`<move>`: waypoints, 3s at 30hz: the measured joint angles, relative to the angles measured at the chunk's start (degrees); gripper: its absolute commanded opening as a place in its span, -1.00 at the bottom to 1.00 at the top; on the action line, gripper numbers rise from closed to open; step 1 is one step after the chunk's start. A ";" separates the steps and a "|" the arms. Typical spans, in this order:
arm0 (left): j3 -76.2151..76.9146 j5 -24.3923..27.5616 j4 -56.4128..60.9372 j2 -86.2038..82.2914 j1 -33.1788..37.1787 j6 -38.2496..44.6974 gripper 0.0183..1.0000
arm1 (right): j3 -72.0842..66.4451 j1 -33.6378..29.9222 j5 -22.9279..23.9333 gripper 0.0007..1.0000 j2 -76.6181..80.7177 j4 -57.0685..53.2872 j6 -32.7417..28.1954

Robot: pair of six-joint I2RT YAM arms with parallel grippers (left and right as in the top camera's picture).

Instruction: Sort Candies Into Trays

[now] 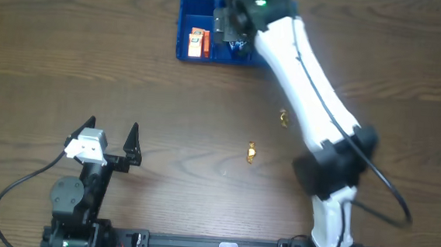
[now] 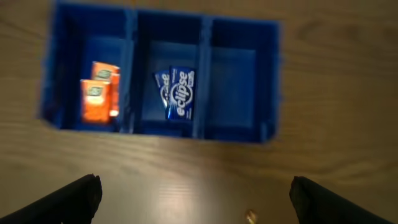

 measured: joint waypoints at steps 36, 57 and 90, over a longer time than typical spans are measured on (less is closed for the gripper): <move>0.00 0.00 0.00 0.02 0.00 0.00 1.00 | -65.61 3.63 -22.27 0.78 -11.52 22.21 8.79; 0.00 0.00 0.00 0.00 0.00 0.00 1.00 | -67.56 3.63 -19.32 -0.24 -12.17 23.76 11.74; 0.00 0.00 -0.04 0.02 0.04 0.00 1.00 | -34.01 0.61 -6.84 -0.93 -22.18 6.51 7.26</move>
